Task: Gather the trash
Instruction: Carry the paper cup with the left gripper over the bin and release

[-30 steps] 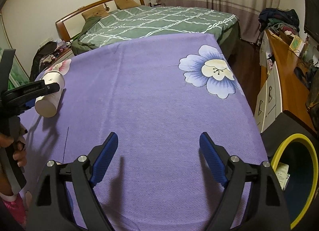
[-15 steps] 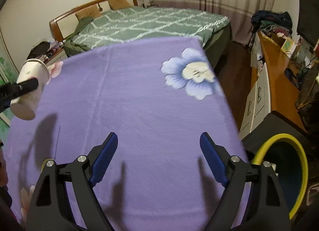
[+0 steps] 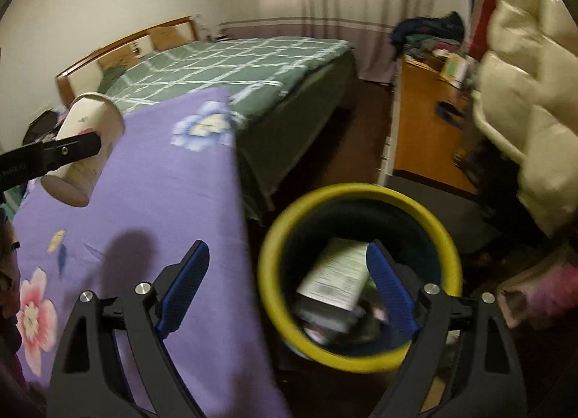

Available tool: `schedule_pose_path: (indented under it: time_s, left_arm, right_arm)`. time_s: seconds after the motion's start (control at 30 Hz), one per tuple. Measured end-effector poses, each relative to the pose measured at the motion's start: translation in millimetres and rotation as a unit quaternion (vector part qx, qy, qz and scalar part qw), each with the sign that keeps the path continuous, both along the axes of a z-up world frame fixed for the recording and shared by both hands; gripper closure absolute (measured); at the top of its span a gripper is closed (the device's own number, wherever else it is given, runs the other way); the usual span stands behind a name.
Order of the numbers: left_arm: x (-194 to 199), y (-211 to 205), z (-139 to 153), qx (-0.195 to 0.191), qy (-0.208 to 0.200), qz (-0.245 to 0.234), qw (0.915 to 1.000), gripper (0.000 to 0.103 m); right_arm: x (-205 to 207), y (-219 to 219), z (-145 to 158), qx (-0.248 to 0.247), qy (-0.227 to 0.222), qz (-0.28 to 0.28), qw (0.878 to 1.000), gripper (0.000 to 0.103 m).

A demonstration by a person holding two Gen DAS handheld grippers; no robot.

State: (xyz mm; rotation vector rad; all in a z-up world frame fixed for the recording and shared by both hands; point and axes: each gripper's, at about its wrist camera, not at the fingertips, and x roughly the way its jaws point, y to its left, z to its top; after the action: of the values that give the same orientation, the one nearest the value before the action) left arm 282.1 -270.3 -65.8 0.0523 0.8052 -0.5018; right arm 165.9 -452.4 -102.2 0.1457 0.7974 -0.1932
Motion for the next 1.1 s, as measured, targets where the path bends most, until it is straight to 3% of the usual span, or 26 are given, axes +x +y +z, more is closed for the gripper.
schedule_pose_path:
  time_s: [0.27,0.6,0.67,0.73,0.9,1.1]
  left_arm:
    - [-35.5,-121.0,-21.5,0.028,0.022,-0.098,0.9945,0.033]
    - [-43.7,-202.5,-62.7,0.062,0.066,-0.155,0.9838,0.030]
    - [-39.8,-206.4,-69.9,0.067,0.070,-0.152,0.9836,0.026]
    - [-38.5,-208.7,-73.9,0.074,0.068,-0.148,0.9839,0.013]
    - [-36.7,-184.6,-65.6,0.066,0.065,-0.125,0.9878,0.011]
    - [-57.3,-114.1,-24.3,0.050,-0.004,-0.089,0.9947,0.005]
  right_arm:
    - [-61.0,-61.5,-7.8,0.000,0.000,-0.071,0.997,0.019]
    - [-100.6,-95.0,-17.7,0.025,0.001,-0.114,0.993,0.019]
    - [-104.5,-96.0,-17.3,0.025,0.001,-0.118,0.993,0.019]
    - [-108.6,-97.2,-15.5,0.024,0.000,-0.122,0.992,0.018]
    - [-111.8,-93.6,-12.3,0.023,-0.001,-0.119,0.993,0.018]
    - [-110.2,-72.5,-7.4,0.025,-0.005,-0.092,0.995,0.018]
